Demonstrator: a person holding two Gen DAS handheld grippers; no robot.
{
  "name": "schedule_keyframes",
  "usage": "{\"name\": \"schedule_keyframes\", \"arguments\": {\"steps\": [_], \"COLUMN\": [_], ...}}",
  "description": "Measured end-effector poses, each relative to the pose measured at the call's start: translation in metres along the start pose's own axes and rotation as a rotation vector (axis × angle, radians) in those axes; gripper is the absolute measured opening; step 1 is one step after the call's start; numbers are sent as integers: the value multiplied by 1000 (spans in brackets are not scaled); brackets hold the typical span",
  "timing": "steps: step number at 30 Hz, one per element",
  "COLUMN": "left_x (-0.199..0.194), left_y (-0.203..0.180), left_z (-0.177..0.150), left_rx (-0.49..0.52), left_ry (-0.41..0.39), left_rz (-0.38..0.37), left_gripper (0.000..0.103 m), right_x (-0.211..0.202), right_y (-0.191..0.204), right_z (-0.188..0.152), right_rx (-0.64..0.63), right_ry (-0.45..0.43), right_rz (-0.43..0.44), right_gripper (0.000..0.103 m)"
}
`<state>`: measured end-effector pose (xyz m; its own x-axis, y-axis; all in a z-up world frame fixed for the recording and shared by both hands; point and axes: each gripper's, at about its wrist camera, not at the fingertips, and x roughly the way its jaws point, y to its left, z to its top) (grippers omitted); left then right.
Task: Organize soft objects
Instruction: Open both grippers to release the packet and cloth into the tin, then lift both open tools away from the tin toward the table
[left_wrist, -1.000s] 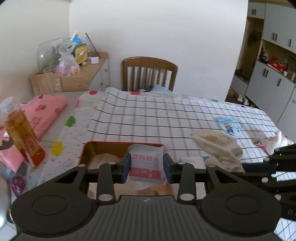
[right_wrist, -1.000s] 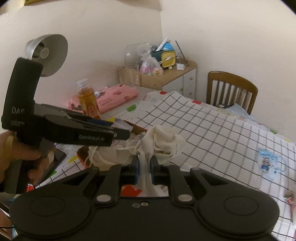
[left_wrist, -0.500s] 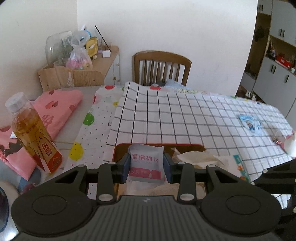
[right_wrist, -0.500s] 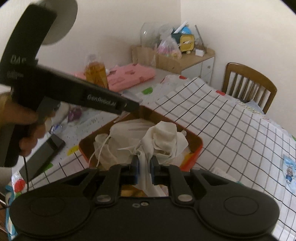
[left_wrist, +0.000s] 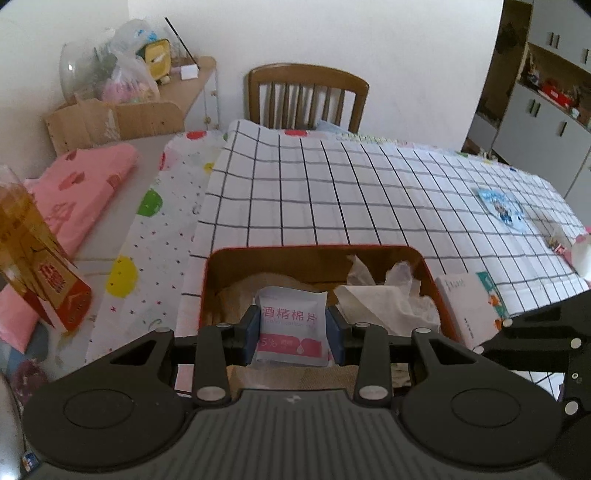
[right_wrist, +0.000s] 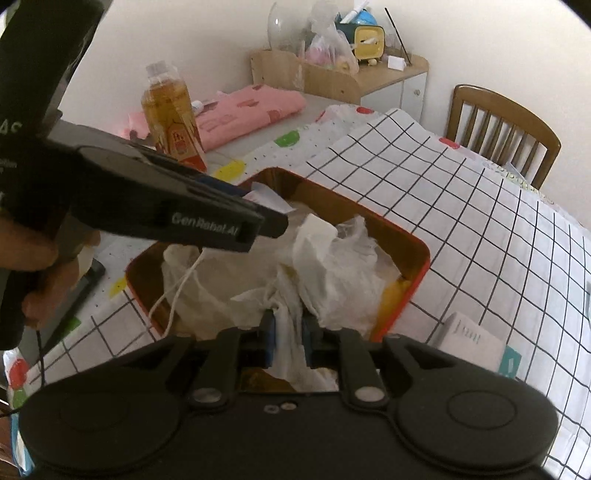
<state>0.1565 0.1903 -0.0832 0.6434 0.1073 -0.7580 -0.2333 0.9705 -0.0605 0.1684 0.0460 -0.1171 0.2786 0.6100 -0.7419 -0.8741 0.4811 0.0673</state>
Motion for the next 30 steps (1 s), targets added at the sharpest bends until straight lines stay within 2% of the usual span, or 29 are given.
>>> {"name": "schedule_keyframes", "arguments": {"steps": [7,10,12,14,19,24,27,30], "left_x": [15,17,18,17,10,0,-8,-17], "left_y": [-2,-3,-3,-3,-2,-1,-2,-3], "left_z": [-4,-5,-6,-6,-7,-7,-8,-8], "left_rx": [18,25,23,22,8,-1,-1,4], "left_ry": [42,51,55,54,34,20,13,2], "left_rz": [-15,-13,-15,-16,-23,-20,-18,-12], "left_gripper": [38,38,38,41,60,61,66,67], "right_x": [1,-2,-5,-7,-15,-25,-34,-44], "right_y": [0,0,0,-1,-3,-5,-5,-6], "right_z": [-1,0,-1,-2,-4,-5,-6,-6], "right_rx": [13,5,6,16,42,63,75,79], "right_ry": [2,-1,-2,-5,-27,-52,-72,-92], "right_rz": [-2,-17,-13,-1,16,35,50,66], "right_gripper": [18,23,29,33,43,49,53,57]}}
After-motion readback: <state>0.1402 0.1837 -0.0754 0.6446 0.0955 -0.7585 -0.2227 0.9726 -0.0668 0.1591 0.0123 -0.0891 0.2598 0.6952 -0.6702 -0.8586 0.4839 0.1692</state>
